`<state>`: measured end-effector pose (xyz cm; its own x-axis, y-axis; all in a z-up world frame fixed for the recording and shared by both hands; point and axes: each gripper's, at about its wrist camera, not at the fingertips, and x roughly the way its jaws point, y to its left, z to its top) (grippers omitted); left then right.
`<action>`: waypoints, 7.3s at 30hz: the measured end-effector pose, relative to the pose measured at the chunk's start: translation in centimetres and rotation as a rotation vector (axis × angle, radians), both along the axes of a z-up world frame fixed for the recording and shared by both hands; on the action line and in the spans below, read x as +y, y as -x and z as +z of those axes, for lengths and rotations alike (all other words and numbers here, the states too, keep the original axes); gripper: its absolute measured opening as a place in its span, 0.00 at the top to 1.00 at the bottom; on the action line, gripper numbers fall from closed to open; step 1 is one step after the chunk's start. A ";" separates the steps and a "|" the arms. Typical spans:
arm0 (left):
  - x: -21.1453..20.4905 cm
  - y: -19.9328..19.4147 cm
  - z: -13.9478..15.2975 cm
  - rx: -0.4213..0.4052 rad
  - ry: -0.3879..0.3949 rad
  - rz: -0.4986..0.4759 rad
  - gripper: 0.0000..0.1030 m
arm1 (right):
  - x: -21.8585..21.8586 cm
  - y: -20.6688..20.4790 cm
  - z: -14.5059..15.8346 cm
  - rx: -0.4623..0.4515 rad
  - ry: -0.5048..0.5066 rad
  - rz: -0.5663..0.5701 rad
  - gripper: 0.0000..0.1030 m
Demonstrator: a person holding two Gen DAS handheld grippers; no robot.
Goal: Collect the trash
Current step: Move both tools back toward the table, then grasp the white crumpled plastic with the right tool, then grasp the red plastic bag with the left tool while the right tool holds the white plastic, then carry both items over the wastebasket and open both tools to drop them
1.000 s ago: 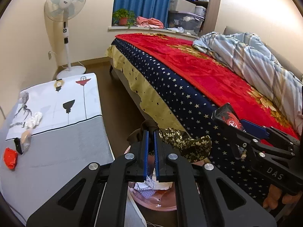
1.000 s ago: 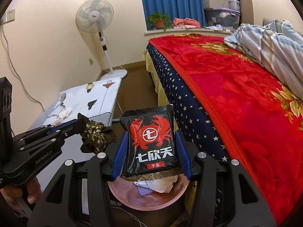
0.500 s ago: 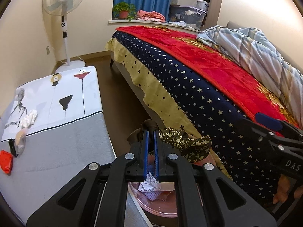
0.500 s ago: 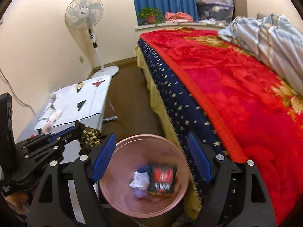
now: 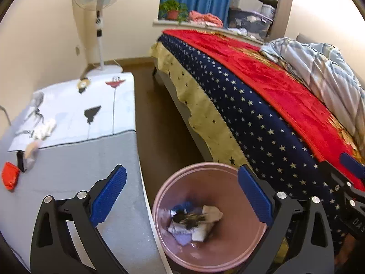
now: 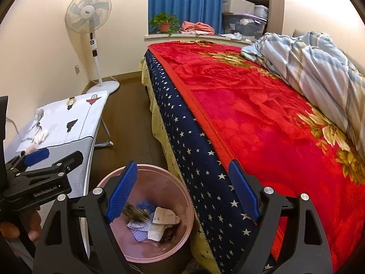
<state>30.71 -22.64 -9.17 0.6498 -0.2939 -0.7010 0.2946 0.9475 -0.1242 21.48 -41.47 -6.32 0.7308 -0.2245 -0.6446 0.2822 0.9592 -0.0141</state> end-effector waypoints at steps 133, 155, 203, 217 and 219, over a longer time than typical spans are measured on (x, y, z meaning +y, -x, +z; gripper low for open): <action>38.2 -7.8 -11.0 0.028 -0.052 0.709 0.46 | 15.3 -8.2 0.0 0.017 -0.075 0.362 0.86; 33.2 1.5 2.4 -0.193 -0.043 0.472 0.63 | 15.2 -6.3 2.1 -0.071 -0.102 0.414 0.86; 0.3 1.5 2.0 -0.068 0.014 -0.176 0.63 | 0.6 -2.3 -0.5 -0.002 -0.071 0.187 0.43; -2.0 0.9 0.6 -0.057 -0.015 -0.136 0.16 | -1.6 -0.9 0.7 -0.030 -0.008 0.085 0.34; -1.7 0.8 0.5 -0.076 -0.044 -0.100 0.13 | -1.8 -0.8 0.8 -0.030 -0.011 0.077 0.30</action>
